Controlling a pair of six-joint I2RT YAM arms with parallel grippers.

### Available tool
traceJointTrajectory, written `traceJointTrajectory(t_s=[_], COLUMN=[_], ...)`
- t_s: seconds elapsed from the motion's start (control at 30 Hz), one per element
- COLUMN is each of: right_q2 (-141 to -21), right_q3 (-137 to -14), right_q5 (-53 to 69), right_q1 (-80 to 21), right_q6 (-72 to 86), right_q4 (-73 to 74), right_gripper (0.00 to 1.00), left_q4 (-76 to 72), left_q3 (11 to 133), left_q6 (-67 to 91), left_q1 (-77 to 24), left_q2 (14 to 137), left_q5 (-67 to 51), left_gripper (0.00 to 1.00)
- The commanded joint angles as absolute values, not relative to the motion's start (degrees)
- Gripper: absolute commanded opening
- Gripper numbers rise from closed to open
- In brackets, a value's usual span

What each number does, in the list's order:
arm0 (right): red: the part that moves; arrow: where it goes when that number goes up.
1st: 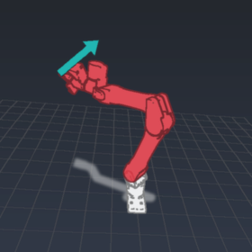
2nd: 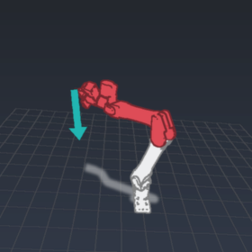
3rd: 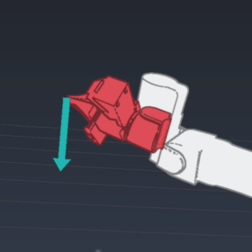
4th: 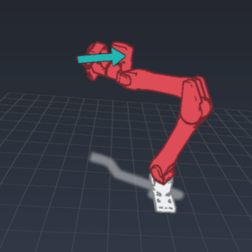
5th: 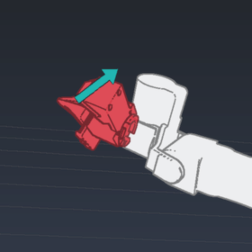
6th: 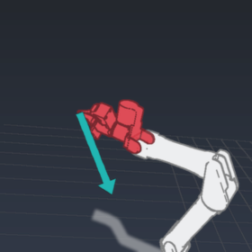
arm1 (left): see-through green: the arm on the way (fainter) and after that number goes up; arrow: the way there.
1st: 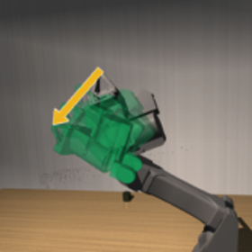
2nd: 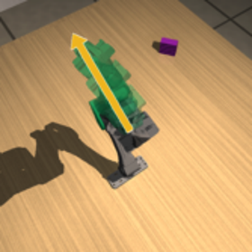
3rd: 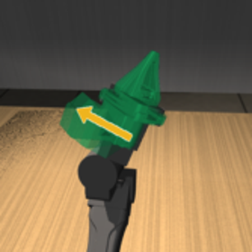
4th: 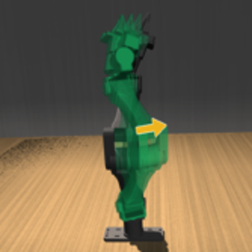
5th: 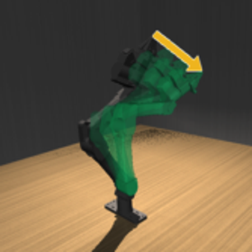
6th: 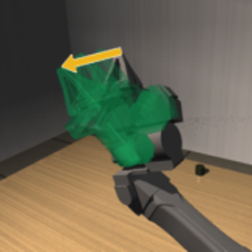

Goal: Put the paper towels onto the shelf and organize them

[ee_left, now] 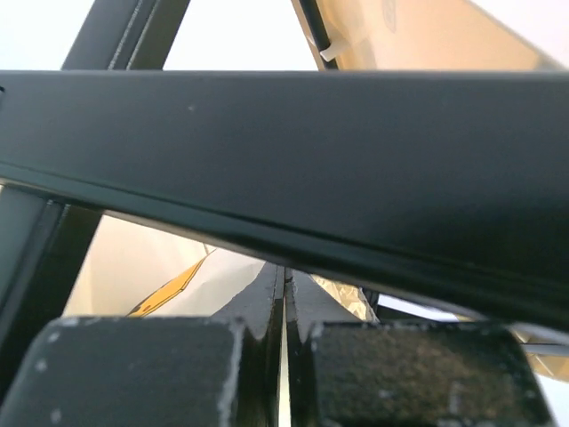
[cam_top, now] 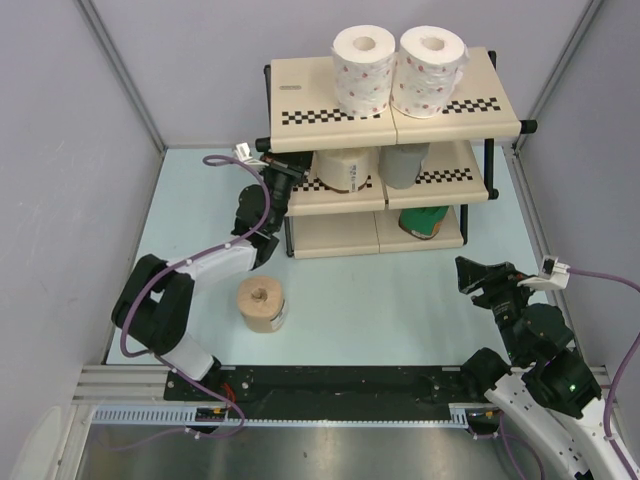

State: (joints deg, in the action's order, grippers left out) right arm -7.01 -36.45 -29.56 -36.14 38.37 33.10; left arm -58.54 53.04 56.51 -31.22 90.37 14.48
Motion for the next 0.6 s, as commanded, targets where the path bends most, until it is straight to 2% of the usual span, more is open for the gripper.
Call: traceJointTrajectory(t_s=[0.0,0.57], right_q2=[-6.3,-5.7], right_q3=[-37.5,-37.5], right_q5=[-30.8,-31.2], right_q1=[-36.0,-36.1], right_q6=[38.0,38.7], right_q4=[33.6,35.2], right_gripper=[0.68,0.68], left_q4=[-59.9,-62.0], left_q3=[55.9,56.7], left_q6=[56.2,56.8], left_q1=[-32.4,-35.4], left_q2=[91.1,93.7], left_q5=[15.4,15.7], left_gripper=[0.00,0.00])
